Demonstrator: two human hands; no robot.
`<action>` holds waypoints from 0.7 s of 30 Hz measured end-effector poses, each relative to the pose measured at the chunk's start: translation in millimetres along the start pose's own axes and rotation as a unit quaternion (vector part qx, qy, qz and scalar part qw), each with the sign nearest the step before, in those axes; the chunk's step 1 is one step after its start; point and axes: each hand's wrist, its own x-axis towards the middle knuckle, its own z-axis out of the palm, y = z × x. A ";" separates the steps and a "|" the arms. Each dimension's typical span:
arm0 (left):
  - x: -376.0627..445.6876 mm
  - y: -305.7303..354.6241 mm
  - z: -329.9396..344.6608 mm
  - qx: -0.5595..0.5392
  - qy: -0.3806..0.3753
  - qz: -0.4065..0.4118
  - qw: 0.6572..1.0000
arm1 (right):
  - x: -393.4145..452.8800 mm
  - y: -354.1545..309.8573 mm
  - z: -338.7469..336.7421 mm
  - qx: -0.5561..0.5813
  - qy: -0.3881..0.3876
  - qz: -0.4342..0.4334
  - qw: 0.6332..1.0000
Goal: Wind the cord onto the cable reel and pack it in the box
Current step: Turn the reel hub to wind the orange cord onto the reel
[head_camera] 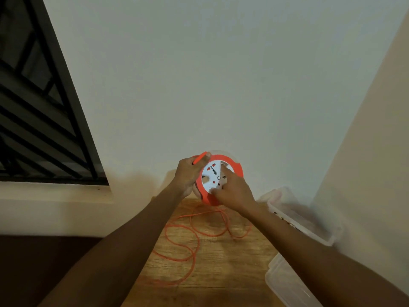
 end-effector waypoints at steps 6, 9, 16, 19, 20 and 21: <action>-2.9 1.1 -21.5 0.047 -0.090 -0.026 0.994 | -7.7 7.0 -33.1 -0.353 0.028 -0.235 0.905; -4.0 2.6 -21.8 0.054 -0.121 -0.036 0.990 | -8.6 8.0 -43.2 -0.429 -0.060 -0.396 0.810; -1.3 3.8 -22.9 0.098 -0.176 -0.053 0.978 | -13.1 -11.2 -45.1 -0.585 -0.104 -0.479 0.646; -0.7 5.6 -23.0 0.122 -0.184 -0.040 0.974 | -15.0 -11.1 -37.6 -0.635 -0.093 -0.479 0.598; -0.7 6.2 -23.2 0.131 -0.187 -0.038 0.973 | -15.7 -11.0 -34.9 -0.649 -0.088 -0.481 0.583; -1.0 6.7 -23.3 0.136 -0.184 -0.037 0.973 | -16.1 -11.0 -33.4 -0.659 -0.082 -0.485 0.569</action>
